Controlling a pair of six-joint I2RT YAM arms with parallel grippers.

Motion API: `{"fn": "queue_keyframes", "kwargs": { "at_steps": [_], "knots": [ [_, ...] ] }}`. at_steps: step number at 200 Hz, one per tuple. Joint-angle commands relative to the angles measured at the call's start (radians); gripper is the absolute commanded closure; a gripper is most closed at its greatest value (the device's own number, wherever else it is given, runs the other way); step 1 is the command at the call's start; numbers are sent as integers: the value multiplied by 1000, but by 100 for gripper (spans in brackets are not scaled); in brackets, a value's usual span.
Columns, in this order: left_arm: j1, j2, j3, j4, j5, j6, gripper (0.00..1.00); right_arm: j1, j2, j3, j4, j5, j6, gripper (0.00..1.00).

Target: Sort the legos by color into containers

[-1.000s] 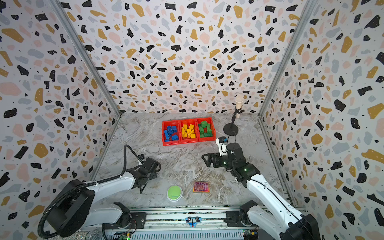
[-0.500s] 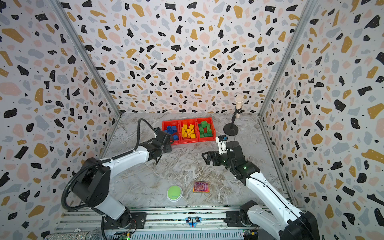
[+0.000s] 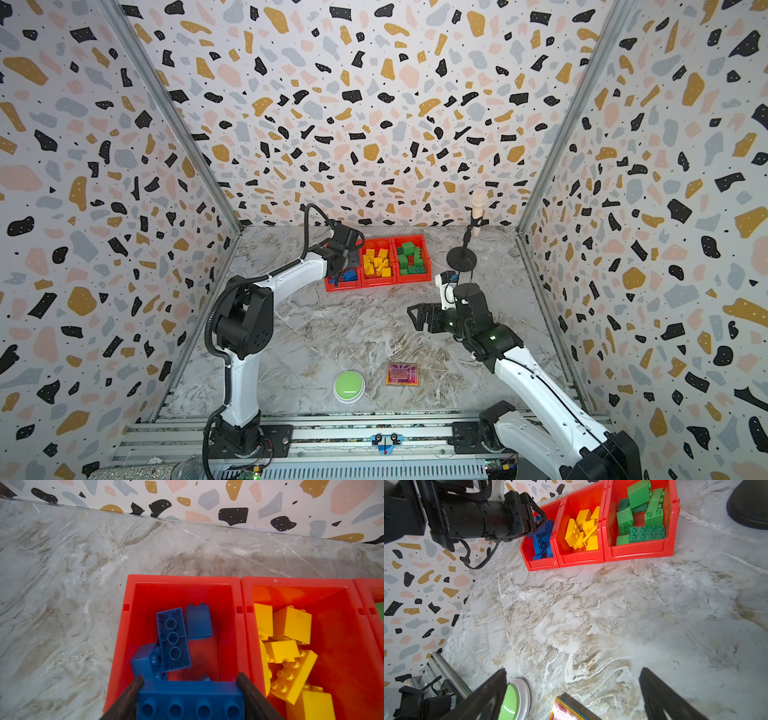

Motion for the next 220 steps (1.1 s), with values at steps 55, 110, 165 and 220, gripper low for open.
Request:
{"fn": "queue_keyframes", "kwargs": {
  "at_steps": [55, 110, 165, 220],
  "knots": [
    [15, -18, 68, 17, 131, 62, 0, 5, 19, 45, -26, 31, -7, 0],
    [15, -436, -392, 256, 39, 171, 0, -2, 3, 17, -21, 172, -89, 0],
    [26, -975, -966, 548, -359, 340, 0, -28, -82, -134, 141, 442, -149, 0],
    [44, -1163, -1385, 943, -482, 391, 0, -32, -133, -339, 488, 626, -301, 0]
  ]
}}
